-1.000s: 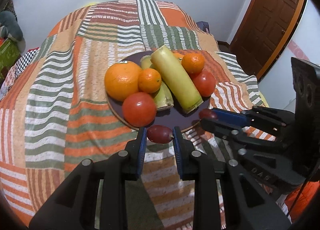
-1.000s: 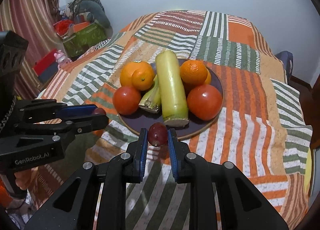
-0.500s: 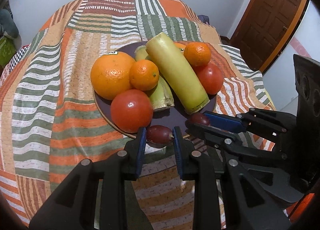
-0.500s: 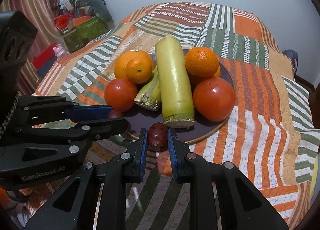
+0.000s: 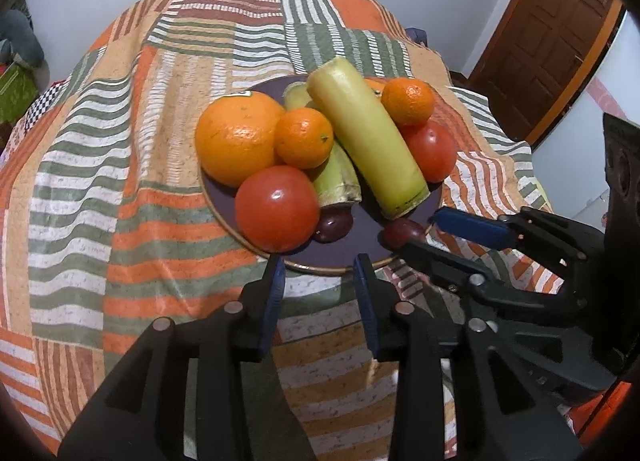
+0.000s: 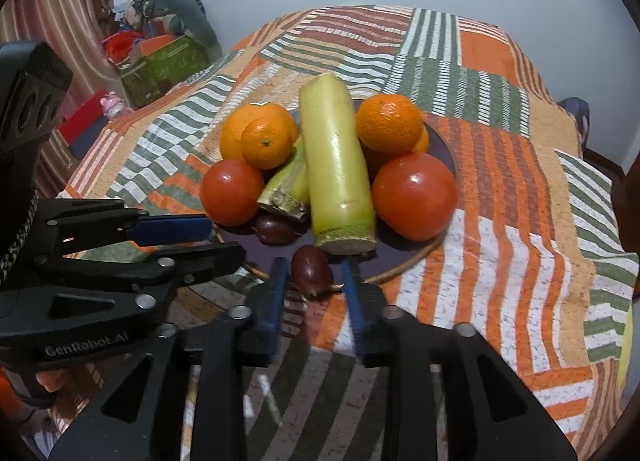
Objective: Organize fruits
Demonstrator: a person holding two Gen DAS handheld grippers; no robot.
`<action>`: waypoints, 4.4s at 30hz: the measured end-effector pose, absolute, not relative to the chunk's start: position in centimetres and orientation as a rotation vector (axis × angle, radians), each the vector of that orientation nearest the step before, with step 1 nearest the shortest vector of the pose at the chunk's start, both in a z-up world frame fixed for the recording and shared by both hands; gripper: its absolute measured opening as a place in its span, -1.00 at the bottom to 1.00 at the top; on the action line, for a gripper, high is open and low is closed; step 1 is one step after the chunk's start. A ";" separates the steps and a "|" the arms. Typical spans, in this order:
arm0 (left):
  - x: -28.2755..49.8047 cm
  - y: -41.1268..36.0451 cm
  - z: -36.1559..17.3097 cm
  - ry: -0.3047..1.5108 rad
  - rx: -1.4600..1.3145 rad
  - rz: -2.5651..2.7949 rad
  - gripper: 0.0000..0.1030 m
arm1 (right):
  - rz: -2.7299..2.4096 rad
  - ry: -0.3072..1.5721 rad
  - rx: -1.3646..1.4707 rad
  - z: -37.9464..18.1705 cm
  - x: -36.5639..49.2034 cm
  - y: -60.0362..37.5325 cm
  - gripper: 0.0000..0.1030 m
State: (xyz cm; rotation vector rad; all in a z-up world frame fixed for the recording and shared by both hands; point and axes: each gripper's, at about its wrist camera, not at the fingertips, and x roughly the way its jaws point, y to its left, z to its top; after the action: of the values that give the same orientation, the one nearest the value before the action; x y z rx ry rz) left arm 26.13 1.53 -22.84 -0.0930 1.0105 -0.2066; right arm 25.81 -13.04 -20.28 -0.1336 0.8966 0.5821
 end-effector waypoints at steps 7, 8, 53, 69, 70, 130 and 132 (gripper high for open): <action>23.7 2.0 -19.1 0.911 -0.083 -0.175 -0.32 | 0.554 0.843 -0.100 -17.5 24.7 -14.9 -0.33; 23.3 2.0 -18.3 0.891 -0.078 -0.169 -0.32 | 0.552 0.831 -0.098 -17.0 24.5 -15.0 -0.33; 2.9 1.9 0.5 0.190 -0.005 -0.055 0.90 | 0.431 0.158 -0.013 0.6 7.4 -18.4 0.89; 2.7 1.7 0.4 0.184 -0.012 -0.060 1.00 | 0.404 0.138 -0.002 0.3 6.5 -19.1 1.00; 2.7 1.7 0.4 0.183 -0.011 -0.059 1.00 | 0.404 0.138 -0.001 0.3 6.5 -19.1 1.00; 2.8 1.2 0.2 0.196 -0.033 -0.072 1.00 | 0.419 0.154 0.032 1.0 6.1 -19.4 1.00; 2.8 1.2 0.2 0.194 -0.035 -0.070 1.00 | 0.418 0.153 0.032 1.0 6.1 -19.4 1.00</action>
State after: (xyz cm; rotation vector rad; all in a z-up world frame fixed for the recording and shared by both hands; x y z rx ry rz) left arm 2.79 1.19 0.21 -0.0351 0.1937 -0.0704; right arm 6.09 -19.38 0.99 0.0318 0.1535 0.4185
